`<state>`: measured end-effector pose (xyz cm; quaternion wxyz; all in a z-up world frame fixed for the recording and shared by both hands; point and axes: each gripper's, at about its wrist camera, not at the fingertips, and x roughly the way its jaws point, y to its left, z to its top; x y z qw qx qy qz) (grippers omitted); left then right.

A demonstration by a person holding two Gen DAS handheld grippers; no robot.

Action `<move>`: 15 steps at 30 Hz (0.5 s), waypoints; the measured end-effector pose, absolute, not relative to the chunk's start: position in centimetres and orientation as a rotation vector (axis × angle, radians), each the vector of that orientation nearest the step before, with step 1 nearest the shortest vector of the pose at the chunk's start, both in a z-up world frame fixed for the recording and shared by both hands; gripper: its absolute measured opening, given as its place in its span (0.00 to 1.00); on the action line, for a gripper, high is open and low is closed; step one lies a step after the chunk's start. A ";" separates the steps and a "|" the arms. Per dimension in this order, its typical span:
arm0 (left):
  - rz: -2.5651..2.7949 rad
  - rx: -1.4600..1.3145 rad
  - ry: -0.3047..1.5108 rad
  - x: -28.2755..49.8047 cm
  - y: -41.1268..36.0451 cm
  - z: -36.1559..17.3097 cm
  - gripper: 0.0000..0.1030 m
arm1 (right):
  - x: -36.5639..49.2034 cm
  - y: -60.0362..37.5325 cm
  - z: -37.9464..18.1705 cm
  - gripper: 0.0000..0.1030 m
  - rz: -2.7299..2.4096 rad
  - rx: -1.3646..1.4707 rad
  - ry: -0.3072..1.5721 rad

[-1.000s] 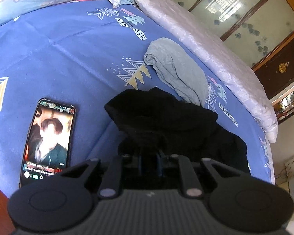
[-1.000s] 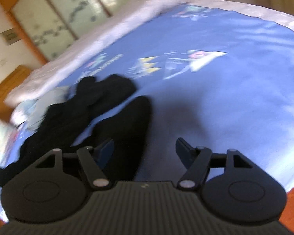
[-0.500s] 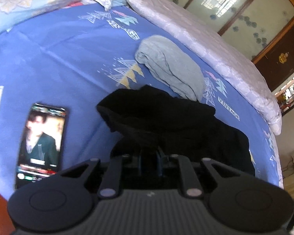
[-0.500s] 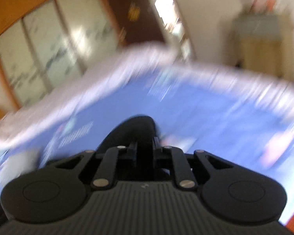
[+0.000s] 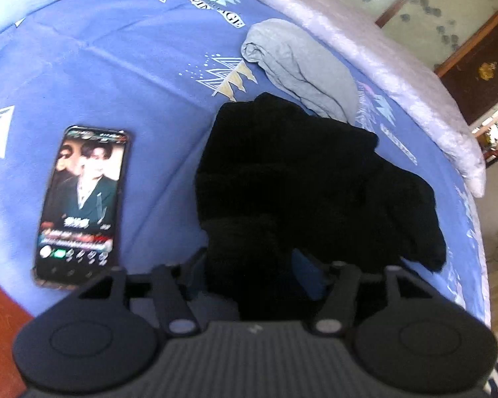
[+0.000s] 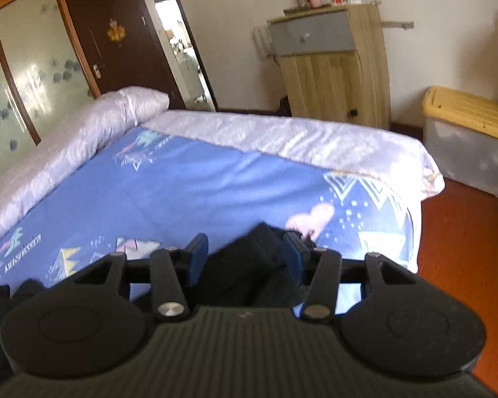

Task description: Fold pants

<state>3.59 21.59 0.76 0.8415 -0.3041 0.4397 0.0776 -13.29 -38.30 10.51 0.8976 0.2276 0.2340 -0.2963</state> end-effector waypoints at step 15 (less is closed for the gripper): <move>0.045 -0.508 1.070 4.7 16.0 -4.0 0.19 | -9.8 -45.2 8.7 0.48 -0.570 0.806 0.575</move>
